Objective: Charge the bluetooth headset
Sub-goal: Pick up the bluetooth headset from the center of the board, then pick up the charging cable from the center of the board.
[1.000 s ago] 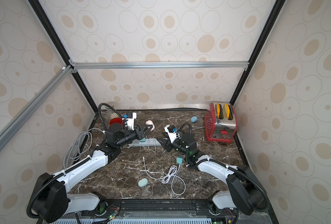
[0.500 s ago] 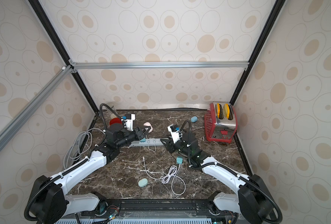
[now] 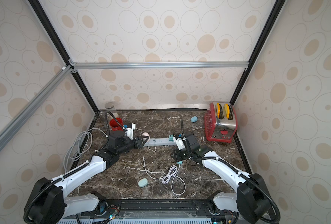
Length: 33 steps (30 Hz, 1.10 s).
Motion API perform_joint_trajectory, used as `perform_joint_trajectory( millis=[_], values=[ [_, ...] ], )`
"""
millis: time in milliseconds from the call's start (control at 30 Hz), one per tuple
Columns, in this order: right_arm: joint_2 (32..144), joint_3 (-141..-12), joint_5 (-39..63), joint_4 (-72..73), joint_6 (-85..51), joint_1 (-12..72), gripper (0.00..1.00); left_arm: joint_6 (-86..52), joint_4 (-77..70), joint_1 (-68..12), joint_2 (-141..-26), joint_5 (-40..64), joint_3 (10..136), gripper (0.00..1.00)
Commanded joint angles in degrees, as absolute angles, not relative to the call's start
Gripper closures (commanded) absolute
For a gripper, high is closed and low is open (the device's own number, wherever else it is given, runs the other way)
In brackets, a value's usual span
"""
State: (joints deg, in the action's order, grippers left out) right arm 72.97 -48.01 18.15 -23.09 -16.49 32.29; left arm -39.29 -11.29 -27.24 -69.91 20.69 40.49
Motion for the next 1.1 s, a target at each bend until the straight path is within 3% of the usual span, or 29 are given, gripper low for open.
perform_joint_trajectory(
  millis=[0, 200, 333, 433, 533, 633, 933, 1067],
  values=[
    [73.70, -49.58, 15.55, -30.12, -14.73, 36.94, 0.67, -35.63, -9.45, -26.94, -67.19, 18.60, 39.67, 0.77],
    [75.90, -48.84, 6.96, -28.10, -1.29, 38.44, 0.74, -33.03, -6.99, -26.93, -66.35, 18.97, 38.95, 0.76],
    [77.62, -51.07, 5.54, -29.71, -3.28, 37.04, 0.74, -32.35, -5.25, -26.95, -65.93, 19.18, 38.77, 0.76],
    [79.58, -53.60, 5.01, -31.65, -7.39, 37.02, 0.72, -31.78, -4.66, -26.89, -65.49, 18.75, 38.41, 0.76],
    [82.08, -55.35, 4.42, -32.81, -9.51, 37.01, 0.62, -31.18, -4.66, -26.97, -65.65, 19.11, 38.16, 0.76],
    [84.83, -57.10, 2.78, -34.61, -10.10, 37.04, 0.60, -30.76, -4.61, -26.93, -66.22, 19.50, 38.21, 0.76],
    [85.72, -57.76, 10.95, -35.59, 2.37, 41.84, 0.64, -30.75, -5.36, -26.91, -65.86, 18.69, 36.95, 0.76],
    [85.58, -56.63, 9.94, -35.71, 11.55, 42.23, 0.70, -30.50, -6.09, -26.92, -65.90, 18.47, 36.30, 0.76]
  ],
)
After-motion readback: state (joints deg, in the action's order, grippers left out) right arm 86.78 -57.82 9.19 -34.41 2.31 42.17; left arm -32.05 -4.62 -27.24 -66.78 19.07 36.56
